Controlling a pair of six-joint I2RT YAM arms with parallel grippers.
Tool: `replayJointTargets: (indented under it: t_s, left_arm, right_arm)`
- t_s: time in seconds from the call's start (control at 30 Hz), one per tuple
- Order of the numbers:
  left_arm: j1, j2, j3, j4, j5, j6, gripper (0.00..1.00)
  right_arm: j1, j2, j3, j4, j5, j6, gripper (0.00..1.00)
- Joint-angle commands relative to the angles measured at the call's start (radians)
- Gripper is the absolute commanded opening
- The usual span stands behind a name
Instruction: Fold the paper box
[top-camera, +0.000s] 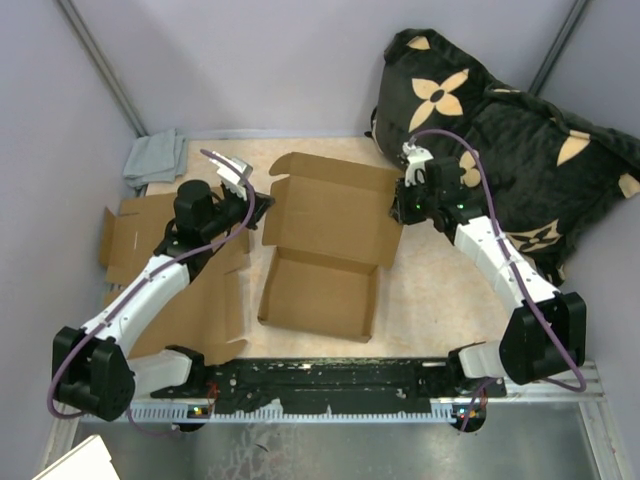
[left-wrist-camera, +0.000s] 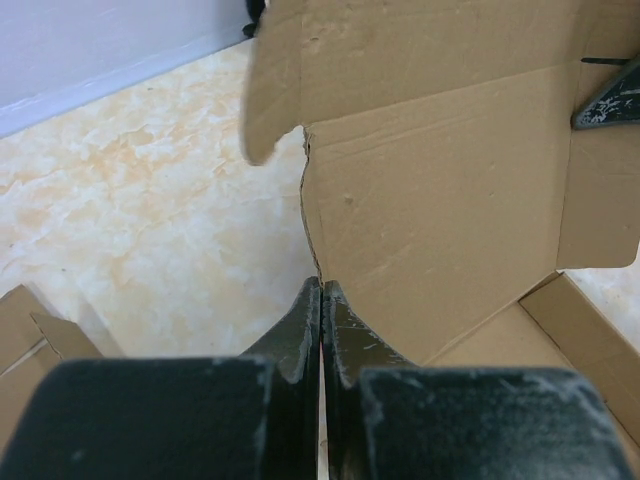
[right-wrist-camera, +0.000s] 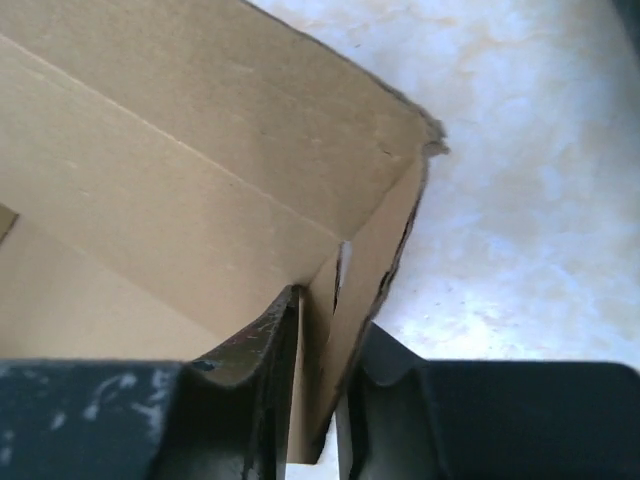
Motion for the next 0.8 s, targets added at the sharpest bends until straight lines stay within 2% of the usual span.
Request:
replayJointTargets:
  t_s: [0.0,0.17,0.37,0.43,0.47,0.5,0.53,0.67,0.77]
  left_arm:
    - [-0.012,-0.040,-0.011,0.067,-0.004,0.018,0.00]
    - [-0.032,-0.061,-0.019,0.093,-0.012,0.002,0.00]
    - [-0.069,-0.071,-0.014,0.102,-0.033,0.004,0.00]
    - [-0.073,-0.064,-0.008,0.088,-0.043,0.007,0.13]
    - [-0.075,-0.063,-0.004,0.076,-0.048,0.010,0.25]
    - [-0.077,-0.061,0.001,0.063,-0.060,0.013,0.42]
    - [-0.079,-0.062,0.003,0.049,-0.075,0.017,0.51]
    - [-0.081,-0.082,0.000,0.023,-0.167,0.034,0.66]
    - [-0.081,-0.097,-0.002,-0.002,-0.245,0.050,0.68]
  right_arm:
    - [-0.004,-0.030,0.037,-0.016,-0.110,0.013,0.14]
    - [0.002,-0.033,0.035,0.009,-0.059,0.061,0.00]
    - [0.099,-0.028,0.045,0.112,0.147,0.026,0.00]
    - [0.137,-0.037,0.032,0.176,0.212,-0.011,0.00]
    - [0.149,-0.046,0.018,0.216,0.234,-0.037,0.00]
    - [0.161,-0.056,-0.001,0.276,0.262,-0.065,0.00]
    - [0.168,-0.068,-0.023,0.324,0.282,-0.093,0.00]
    - [0.175,-0.122,-0.155,0.551,0.317,-0.194,0.00]
    - [0.175,-0.155,-0.243,0.669,0.335,-0.232,0.00]
